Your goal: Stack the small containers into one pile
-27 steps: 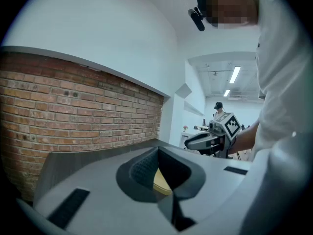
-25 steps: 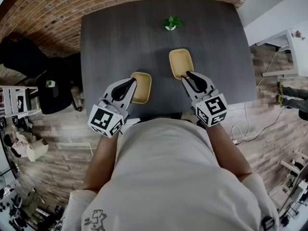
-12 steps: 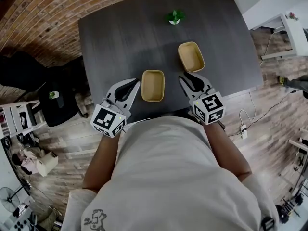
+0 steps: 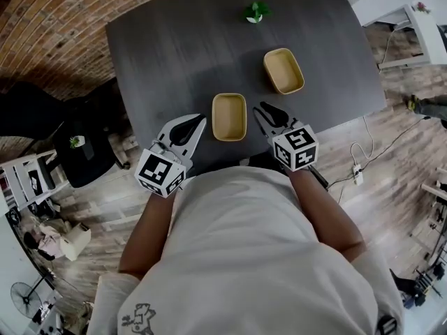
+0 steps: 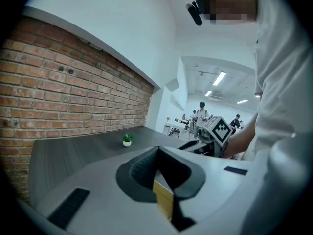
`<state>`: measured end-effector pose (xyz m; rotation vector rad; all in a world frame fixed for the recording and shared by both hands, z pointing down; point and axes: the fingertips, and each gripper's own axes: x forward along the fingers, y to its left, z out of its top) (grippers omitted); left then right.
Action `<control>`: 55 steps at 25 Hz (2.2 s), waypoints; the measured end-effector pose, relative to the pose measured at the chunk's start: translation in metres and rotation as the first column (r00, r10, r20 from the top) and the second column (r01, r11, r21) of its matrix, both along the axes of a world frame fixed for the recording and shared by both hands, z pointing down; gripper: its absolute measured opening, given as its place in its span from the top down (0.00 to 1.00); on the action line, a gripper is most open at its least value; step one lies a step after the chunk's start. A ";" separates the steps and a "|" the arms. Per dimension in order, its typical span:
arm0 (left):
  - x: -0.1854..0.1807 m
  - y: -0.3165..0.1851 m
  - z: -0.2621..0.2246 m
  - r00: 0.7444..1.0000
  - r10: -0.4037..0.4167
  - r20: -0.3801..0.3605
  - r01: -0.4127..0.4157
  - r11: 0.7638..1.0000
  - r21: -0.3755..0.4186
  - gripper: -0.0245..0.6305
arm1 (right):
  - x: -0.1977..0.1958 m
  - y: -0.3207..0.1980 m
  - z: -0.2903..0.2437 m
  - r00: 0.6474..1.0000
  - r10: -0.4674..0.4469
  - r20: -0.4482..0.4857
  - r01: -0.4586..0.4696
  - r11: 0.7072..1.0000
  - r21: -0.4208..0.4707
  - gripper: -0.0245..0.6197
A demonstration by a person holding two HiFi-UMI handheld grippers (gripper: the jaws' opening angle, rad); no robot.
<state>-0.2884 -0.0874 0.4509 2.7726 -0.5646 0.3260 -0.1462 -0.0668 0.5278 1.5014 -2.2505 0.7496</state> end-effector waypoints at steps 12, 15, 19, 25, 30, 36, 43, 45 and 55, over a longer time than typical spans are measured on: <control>0.001 -0.005 0.054 0.997 0.052 0.058 -0.048 0.996 -0.081 0.95 | -0.008 0.015 0.091 0.990 0.124 0.062 -0.099 0.948 -0.301 0.80; 0.002 -0.004 0.063 0.996 0.061 0.067 -0.054 0.994 -0.099 0.95 | -0.009 0.017 0.109 0.987 0.145 0.071 -0.110 0.927 -0.359 0.80; 0.004 -0.004 0.072 0.995 0.071 0.076 -0.061 0.991 -0.117 0.95 | -0.009 0.019 0.128 0.979 0.180 0.094 -0.125 0.899 -0.420 0.80; 0.004 -0.004 0.081 0.994 0.075 0.084 -0.063 0.989 -0.133 0.95 | -0.015 0.023 0.147 0.976 0.189 0.110 -0.116 0.873 -0.474 0.80; 0.002 0.001 0.086 0.993 0.077 0.091 -0.063 0.988 -0.144 0.95 | -0.018 0.025 0.161 0.969 0.210 0.130 -0.116 0.851 -0.512 0.80; -0.003 0.007 0.088 0.994 0.061 0.095 -0.047 0.988 -0.150 0.95 | -0.022 0.029 0.167 0.961 0.222 0.163 -0.102 0.837 -0.537 0.84; -0.010 0.015 0.083 0.995 0.039 0.095 -0.026 0.990 -0.142 0.95 | -0.026 0.027 0.166 0.953 0.233 0.193 -0.096 0.837 -0.539 0.91; -0.013 0.016 0.082 0.995 0.030 0.093 -0.017 0.990 -0.141 0.95 | -0.027 0.026 0.164 0.952 0.229 0.201 -0.089 0.841 -0.534 0.92; -0.018 0.021 0.070 0.997 0.004 0.078 0.005 0.993 -0.117 0.95 | -0.020 0.020 0.130 0.968 0.178 0.176 -0.078 0.883 -0.463 0.93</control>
